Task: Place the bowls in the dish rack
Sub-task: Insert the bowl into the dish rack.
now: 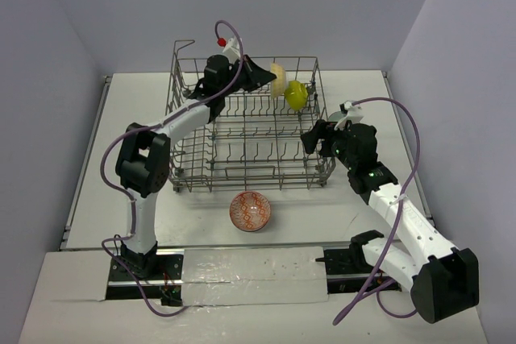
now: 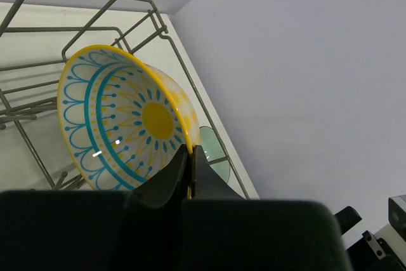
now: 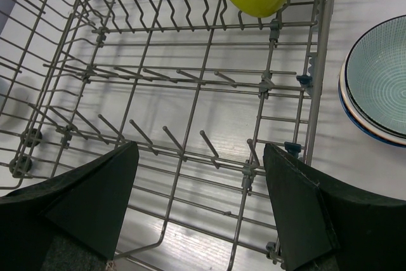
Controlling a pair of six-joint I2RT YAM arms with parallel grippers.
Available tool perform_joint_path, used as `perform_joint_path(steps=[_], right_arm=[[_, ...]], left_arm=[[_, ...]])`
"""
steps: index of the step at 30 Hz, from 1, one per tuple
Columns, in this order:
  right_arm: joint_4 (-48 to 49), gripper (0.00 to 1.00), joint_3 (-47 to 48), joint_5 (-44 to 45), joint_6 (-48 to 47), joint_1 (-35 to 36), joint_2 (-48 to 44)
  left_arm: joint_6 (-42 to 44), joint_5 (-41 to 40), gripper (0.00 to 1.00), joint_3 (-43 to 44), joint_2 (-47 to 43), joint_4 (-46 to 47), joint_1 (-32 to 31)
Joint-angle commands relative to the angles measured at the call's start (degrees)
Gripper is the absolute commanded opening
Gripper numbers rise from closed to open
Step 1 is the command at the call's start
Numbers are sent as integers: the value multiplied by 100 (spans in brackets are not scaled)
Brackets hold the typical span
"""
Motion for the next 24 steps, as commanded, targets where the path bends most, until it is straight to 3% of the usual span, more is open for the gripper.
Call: perform_joint_path(steps=[1,24], right_arm=[[232,87,222,44,-64,-32,30],[276,86,240,0,-72,-32,179]], left_arm=[[170,310,0,374,-2,153,26],[-76,424,0,268,244,425,140]])
